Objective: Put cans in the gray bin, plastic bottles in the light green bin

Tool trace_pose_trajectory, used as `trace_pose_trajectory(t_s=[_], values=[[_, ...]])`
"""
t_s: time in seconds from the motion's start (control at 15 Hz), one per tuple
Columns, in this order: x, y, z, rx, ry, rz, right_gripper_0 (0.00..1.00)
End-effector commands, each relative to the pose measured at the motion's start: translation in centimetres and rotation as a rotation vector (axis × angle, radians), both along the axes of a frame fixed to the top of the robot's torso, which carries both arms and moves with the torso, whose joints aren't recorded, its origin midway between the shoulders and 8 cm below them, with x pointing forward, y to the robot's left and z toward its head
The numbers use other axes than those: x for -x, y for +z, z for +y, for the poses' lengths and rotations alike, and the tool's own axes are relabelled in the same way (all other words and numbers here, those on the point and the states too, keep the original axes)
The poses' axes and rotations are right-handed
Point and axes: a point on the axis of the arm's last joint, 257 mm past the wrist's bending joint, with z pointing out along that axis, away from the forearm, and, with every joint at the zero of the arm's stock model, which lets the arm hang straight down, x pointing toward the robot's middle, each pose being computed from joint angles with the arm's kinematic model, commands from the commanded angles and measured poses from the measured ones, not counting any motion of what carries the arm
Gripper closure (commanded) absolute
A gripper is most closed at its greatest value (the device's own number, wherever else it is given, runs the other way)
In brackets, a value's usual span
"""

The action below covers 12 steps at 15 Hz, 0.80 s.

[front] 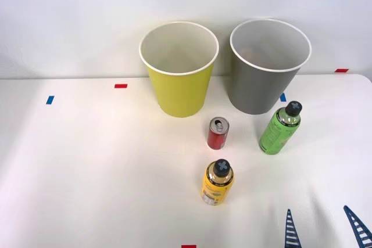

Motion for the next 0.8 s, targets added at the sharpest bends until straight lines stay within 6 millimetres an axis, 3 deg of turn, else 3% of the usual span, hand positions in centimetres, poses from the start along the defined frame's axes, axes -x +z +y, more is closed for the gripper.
trace_pose_trajectory(t_s=[0.07,0.8], values=[[0.0,0.0,-0.01,0.0,0.0,0.0,0.0],[0.0,0.0,-0.01,0.0,0.0,0.0,0.0]])
